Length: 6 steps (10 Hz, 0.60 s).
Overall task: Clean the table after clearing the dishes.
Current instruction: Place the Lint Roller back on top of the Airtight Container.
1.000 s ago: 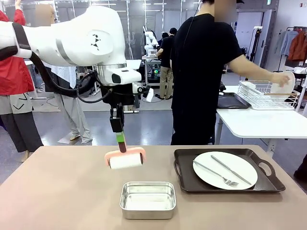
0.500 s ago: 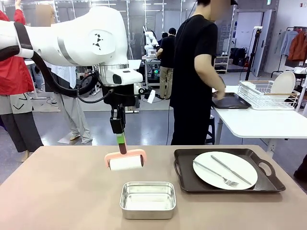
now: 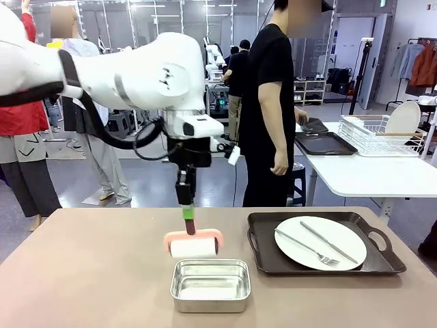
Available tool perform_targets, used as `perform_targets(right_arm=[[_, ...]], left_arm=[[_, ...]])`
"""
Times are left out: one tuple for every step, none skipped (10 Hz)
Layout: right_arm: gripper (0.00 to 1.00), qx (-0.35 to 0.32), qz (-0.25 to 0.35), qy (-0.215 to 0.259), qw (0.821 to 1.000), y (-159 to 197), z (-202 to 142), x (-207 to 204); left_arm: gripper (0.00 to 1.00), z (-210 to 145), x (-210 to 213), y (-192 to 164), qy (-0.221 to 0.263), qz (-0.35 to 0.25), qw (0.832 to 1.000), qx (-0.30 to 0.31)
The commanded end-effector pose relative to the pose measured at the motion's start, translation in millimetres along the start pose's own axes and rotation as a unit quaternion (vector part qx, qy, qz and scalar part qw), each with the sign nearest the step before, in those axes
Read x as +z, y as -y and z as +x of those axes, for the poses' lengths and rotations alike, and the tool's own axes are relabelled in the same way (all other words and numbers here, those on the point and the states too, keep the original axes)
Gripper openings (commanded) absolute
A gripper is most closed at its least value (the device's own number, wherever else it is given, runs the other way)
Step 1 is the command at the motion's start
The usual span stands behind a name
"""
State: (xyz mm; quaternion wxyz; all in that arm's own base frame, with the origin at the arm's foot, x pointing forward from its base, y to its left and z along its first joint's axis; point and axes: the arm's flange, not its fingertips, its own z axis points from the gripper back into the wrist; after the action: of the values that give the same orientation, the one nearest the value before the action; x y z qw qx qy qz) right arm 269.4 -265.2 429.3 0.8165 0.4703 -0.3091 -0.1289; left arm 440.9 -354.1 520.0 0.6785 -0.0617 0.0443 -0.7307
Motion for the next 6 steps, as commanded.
perform_targets(right_arm=[[1.00, 0.003, 0.005, 0.003, 1.000, -2, -2, 3], [1.00, 0.003, 0.005, 0.003, 1.000, -2, -2, 3], [1.00, 0.003, 0.005, 0.003, 1.000, -2, -2, 3], [1.00, 0.003, 0.005, 0.003, 1.000, -2, -2, 3], [1.00, 0.003, 0.005, 0.003, 1.000, -2, -2, 3], [1.00, 0.003, 0.005, 0.003, 1.000, -2, -2, 3]], left_arm=[[0.21, 17, -6, -15, -0.026, -0.032, 0.999, -0.004], [0.21, 24, -15, -22, -0.026, -0.044, 0.999, -0.006], [0.21, 31, -24, -29, -0.038, -0.051, 0.998, -0.006], [0.21, 37, -31, -36, -0.046, -0.054, 0.997, -0.005], [0.21, 40, -40, -45, -0.056, -0.058, 0.997, 0.005], [0.21, 41, -46, -51, -0.056, -0.065, 0.996, 0.013]])
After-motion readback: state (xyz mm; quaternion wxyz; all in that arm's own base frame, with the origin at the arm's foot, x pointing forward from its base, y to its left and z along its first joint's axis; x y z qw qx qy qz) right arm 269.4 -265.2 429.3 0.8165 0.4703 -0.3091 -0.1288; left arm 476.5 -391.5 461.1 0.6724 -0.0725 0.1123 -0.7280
